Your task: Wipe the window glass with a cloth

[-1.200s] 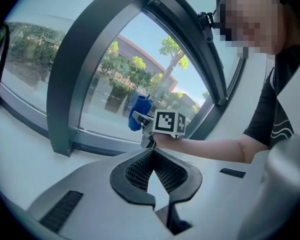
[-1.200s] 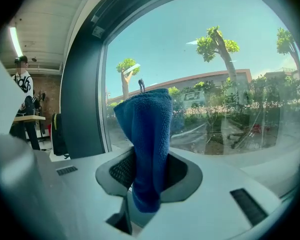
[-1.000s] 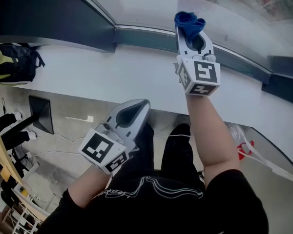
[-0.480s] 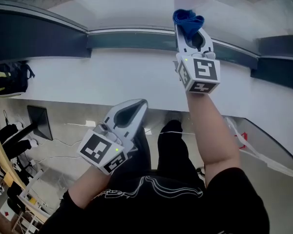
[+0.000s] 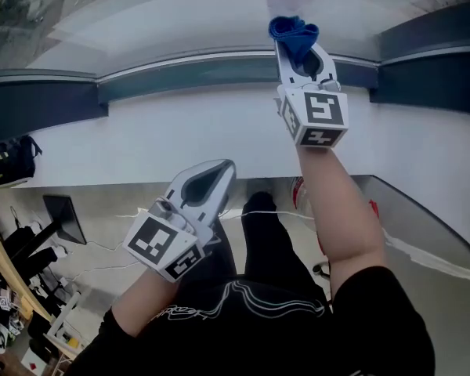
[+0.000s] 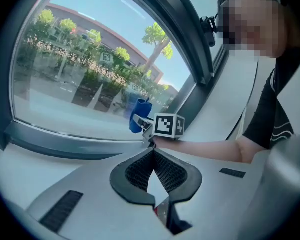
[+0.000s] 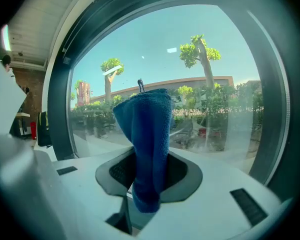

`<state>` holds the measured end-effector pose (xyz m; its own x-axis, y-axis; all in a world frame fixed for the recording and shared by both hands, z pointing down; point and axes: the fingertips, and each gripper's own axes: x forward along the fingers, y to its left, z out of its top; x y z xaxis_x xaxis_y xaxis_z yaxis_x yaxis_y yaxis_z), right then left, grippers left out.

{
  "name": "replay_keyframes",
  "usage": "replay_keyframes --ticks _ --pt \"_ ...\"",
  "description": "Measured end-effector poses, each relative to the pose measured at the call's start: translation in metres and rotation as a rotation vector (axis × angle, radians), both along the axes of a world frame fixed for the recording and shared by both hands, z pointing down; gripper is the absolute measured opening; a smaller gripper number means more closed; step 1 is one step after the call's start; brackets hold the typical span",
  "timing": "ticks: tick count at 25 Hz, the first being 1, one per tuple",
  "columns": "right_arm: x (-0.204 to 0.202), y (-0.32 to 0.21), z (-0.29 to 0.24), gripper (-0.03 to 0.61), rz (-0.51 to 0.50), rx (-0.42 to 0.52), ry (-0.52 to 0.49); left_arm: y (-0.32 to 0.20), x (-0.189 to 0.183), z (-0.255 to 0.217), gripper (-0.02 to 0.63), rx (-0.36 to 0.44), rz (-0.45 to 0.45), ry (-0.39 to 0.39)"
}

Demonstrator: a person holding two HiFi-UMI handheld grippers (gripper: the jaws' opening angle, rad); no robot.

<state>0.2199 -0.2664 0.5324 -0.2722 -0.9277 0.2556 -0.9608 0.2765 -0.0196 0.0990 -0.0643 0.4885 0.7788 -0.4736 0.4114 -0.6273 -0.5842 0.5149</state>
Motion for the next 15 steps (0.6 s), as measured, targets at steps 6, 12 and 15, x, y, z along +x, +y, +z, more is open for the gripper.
replay_keyframes --ticks 6,12,15 --pt "0.071 0.004 0.003 0.094 0.065 0.009 0.003 0.001 0.055 0.004 0.005 -0.007 0.072 -0.005" --pt "0.148 0.008 0.010 0.094 0.170 0.003 0.004 -0.007 0.098 0.007 0.005 -0.019 0.116 0.000" --pt "0.181 0.012 0.014 0.094 0.219 -0.006 0.008 -0.008 0.116 0.010 0.005 -0.025 0.140 -0.002"
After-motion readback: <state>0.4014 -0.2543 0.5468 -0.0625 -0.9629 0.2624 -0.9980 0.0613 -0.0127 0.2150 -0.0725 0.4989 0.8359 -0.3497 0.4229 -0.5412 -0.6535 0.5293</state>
